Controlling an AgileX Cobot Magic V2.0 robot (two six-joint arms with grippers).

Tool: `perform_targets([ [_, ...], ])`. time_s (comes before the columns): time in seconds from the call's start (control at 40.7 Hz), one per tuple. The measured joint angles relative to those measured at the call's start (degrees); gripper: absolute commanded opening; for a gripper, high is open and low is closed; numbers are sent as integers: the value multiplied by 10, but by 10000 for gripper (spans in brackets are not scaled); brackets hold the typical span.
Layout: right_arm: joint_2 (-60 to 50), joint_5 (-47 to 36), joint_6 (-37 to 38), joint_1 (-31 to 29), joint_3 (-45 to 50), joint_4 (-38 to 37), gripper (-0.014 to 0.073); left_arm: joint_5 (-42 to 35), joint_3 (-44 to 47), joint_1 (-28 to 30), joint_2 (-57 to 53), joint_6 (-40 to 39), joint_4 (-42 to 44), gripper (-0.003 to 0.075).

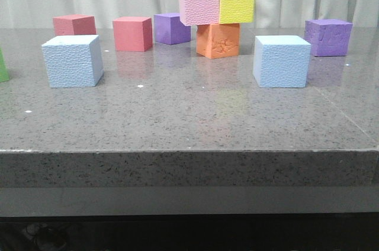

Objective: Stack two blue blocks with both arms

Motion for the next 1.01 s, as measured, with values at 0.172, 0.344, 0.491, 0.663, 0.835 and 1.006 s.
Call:
perform_targets([
  [0.172, 0, 0, 0, 0, 0, 0, -69, 0, 0, 0, 0, 0, 0, -18],
  [0.344, 0, 0, 0, 0, 0, 0, -69, 0, 0, 0, 0, 0, 0, -18],
  [0.491, 0, -1, 0, 0, 0, 0, -69, 0, 0, 0, 0, 0, 0, -18],
  [0.663, 0, -4, 0, 0, 0, 5, -69, -20, 0, 0, 0, 0, -1, -18],
  [0.835, 0, 83, 1, 0, -63, 22, -69, 32, -50, 0, 0, 0, -27, -18],
  [1.006, 20, 186, 1, 0, -194, 22, -69, 144, -199, 0, 19, 0, -26, -18],
])
